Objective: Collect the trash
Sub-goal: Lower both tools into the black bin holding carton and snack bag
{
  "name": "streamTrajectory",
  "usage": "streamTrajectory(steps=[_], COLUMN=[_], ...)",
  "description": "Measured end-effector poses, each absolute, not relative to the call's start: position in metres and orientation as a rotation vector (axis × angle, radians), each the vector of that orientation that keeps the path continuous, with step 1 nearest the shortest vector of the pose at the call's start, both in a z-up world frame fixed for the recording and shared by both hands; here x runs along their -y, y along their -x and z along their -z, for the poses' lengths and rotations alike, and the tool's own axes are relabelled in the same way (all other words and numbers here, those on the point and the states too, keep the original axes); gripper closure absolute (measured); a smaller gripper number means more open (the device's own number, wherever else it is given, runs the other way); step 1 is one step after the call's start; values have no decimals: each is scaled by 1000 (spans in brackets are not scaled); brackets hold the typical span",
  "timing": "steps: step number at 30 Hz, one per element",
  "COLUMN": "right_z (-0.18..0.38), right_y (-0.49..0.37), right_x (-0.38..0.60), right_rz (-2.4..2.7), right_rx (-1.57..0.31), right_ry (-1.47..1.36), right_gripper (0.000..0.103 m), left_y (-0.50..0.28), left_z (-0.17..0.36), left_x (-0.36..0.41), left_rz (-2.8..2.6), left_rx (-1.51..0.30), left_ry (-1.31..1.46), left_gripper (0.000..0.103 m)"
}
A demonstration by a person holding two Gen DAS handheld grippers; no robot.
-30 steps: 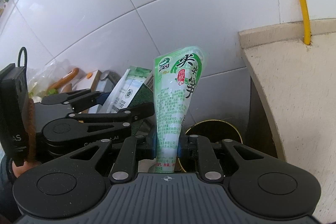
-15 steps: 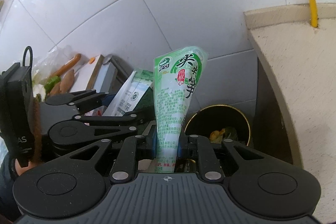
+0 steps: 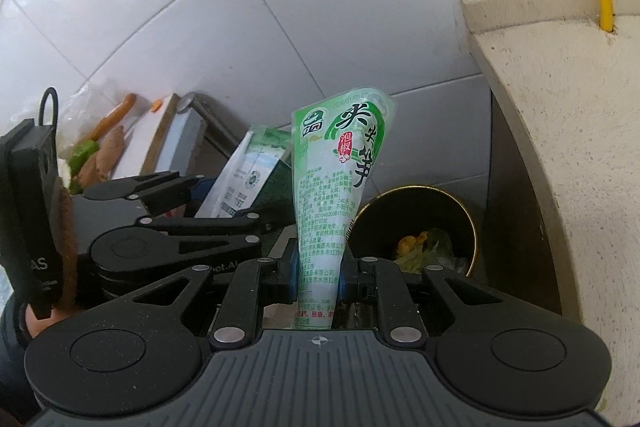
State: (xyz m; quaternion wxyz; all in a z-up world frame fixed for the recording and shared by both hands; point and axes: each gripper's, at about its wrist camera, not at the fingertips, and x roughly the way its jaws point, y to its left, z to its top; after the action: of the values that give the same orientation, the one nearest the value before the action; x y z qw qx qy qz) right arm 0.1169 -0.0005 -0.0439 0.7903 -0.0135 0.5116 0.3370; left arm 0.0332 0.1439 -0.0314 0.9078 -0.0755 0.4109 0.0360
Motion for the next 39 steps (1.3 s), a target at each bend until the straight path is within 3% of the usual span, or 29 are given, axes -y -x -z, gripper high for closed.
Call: streamTrajectory(steps=[39], right_z=[90], right_y=[-186], right_x=[-8], right_rz=[-680], right_rx=[-1235], right_ry=[6], right_gripper=[80], left_y=[-94], left_z=[69], left_x=[-150], left_rz=[-121], left_rx=[-985], left_ry=[184], left_gripper=[55])
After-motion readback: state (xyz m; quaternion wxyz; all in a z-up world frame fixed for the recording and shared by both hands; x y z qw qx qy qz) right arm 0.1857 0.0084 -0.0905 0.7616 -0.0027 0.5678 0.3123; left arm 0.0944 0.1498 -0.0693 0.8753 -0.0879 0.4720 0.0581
